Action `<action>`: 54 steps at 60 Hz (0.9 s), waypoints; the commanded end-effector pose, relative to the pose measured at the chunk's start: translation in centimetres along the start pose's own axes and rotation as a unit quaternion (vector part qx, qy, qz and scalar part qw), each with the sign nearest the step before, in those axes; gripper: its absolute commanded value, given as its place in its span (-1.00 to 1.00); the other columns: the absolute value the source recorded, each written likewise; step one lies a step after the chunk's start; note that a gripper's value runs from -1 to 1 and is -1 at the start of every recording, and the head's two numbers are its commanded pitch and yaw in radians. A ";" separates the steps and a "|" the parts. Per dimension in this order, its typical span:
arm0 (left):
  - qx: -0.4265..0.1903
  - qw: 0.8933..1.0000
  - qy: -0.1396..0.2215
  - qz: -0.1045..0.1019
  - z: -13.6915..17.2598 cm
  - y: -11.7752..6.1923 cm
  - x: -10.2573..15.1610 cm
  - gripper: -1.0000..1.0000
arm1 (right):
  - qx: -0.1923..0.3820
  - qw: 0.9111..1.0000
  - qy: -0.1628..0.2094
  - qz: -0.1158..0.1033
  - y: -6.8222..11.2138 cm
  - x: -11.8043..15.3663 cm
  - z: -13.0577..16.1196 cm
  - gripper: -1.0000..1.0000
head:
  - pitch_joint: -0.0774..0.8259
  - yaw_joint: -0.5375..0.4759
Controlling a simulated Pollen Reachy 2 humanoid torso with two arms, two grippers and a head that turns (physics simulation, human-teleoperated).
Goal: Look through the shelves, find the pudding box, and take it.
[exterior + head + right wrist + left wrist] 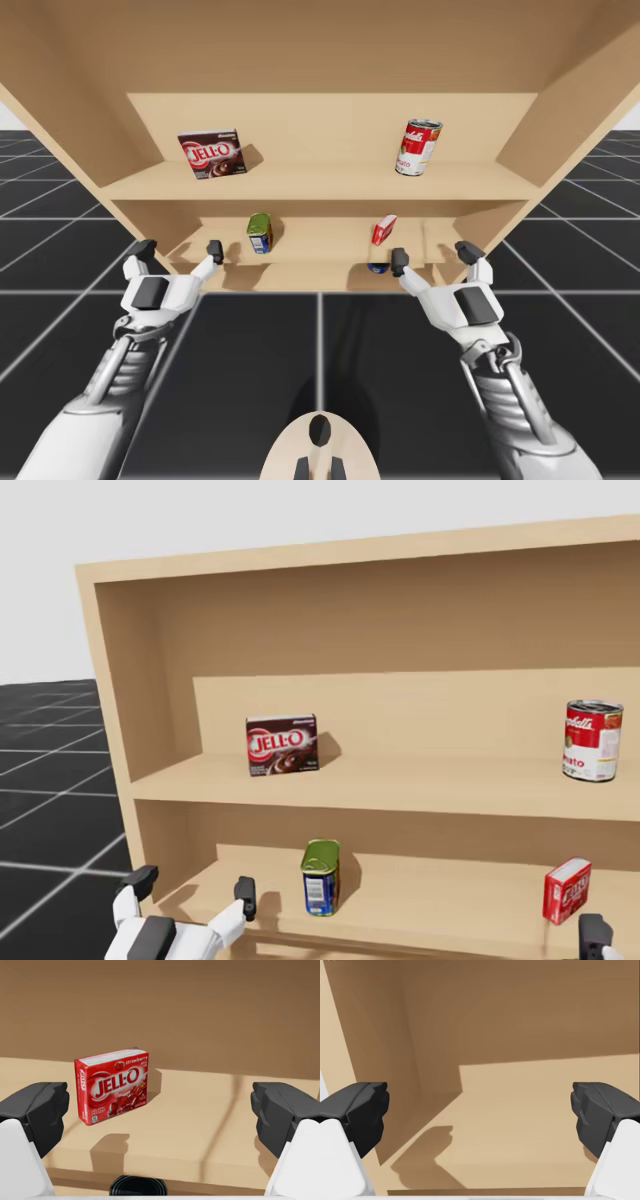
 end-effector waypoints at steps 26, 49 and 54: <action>-0.031 0.999 -0.005 0.020 4.1 -2.8 9.3 -1.00 | -0.005 1.000 0.004 -0.009 0.2 -0.2 0.0 -1.00 | -0.56 0.59; -0.076 0.997 0.005 0.027 2.6 -5.6 16.3 -1.00 | -0.005 1.000 0.006 -0.010 0.3 -0.2 -0.1 -1.00 | -0.55 0.61; -0.073 0.997 0.008 0.029 1.3 -6.1 16.7 -1.00 | -0.008 1.000 0.005 -0.007 0.3 -0.3 -0.1 -1.00 | -0.55 0.61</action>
